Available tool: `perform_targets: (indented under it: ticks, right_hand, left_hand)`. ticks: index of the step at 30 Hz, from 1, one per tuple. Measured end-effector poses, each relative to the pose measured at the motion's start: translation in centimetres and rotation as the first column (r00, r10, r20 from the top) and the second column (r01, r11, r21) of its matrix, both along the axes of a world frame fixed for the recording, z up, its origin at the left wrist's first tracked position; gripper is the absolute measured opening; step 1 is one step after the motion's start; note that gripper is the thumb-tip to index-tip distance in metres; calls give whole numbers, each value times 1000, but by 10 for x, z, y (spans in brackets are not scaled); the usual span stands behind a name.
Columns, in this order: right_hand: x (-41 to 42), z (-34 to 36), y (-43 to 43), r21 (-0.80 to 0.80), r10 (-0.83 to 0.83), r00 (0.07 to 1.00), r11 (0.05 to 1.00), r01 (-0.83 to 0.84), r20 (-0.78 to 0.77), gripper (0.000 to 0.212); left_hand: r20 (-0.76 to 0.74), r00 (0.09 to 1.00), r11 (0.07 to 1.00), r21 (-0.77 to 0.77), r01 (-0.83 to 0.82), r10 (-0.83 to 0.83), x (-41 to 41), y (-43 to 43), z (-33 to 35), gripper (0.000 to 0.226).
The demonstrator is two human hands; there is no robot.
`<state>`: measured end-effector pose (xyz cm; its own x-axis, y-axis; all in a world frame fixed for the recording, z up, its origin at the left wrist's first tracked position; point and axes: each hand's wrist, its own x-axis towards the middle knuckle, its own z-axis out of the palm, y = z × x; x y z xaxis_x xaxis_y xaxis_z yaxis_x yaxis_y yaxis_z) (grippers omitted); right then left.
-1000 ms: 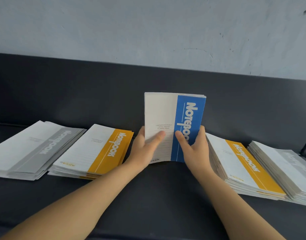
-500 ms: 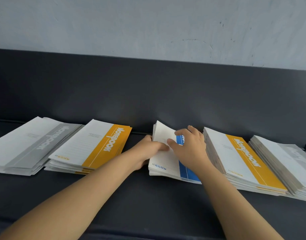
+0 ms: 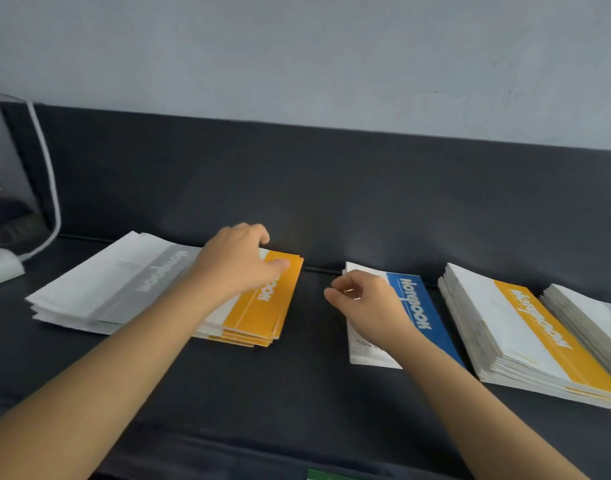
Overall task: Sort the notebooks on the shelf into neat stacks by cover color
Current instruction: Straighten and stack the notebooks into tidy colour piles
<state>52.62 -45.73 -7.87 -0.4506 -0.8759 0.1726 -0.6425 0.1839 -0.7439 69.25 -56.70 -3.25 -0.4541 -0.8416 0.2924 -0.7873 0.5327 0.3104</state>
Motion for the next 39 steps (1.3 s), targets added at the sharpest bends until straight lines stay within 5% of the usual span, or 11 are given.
perform_targets:
  ticks: [5, 8, 11, 14, 19, 25, 30, 39]
  right_hand:
    - [52, 1, -37, 64, 38, 907, 995, -71, 419, 49]
    - [68, -5, -54, 92, -9, 831, 994, -51, 556, 50]
    - [69, -5, -63, 83, -61, 744, 997, 8, 666, 37]
    - [64, 0, -67, 93, -97, 668, 995, 42, 738, 25]
    - [57, 7, -66, 130, -140, 519, 990, 56, 843, 43]
    - [43, 12, -63, 143, -96, 497, 988, -57, 862, 48]
    - [45, 11, -69, 158, -77, 509, 980, -118, 857, 42]
    - [52, 9, -71, 57, 9, 510, 992, -113, 860, 38]
  left_hand:
    - [177, 968, 968, 144, -204, 178, 53, -44, -4, 43]
    - [129, 989, 929, 351, -113, 72, 58, -56, -18, 45]
    - [79, 997, 918, 393, -53, 23, 59, -62, -25, 39]
    - [69, 997, 901, 430, -57, 31, 56, -69, -26, 44]
    - [69, 996, 858, 508, -78, 50, 50, -77, -21, 39]
    - [46, 999, 805, 593, -25, -4, 47, -86, -20, 47]
    - [96, 995, 886, 459, -68, 27, 41, -78, -30, 77]
    - [230, 971, 967, 224, -122, 69, 31, -77, -29, 79]
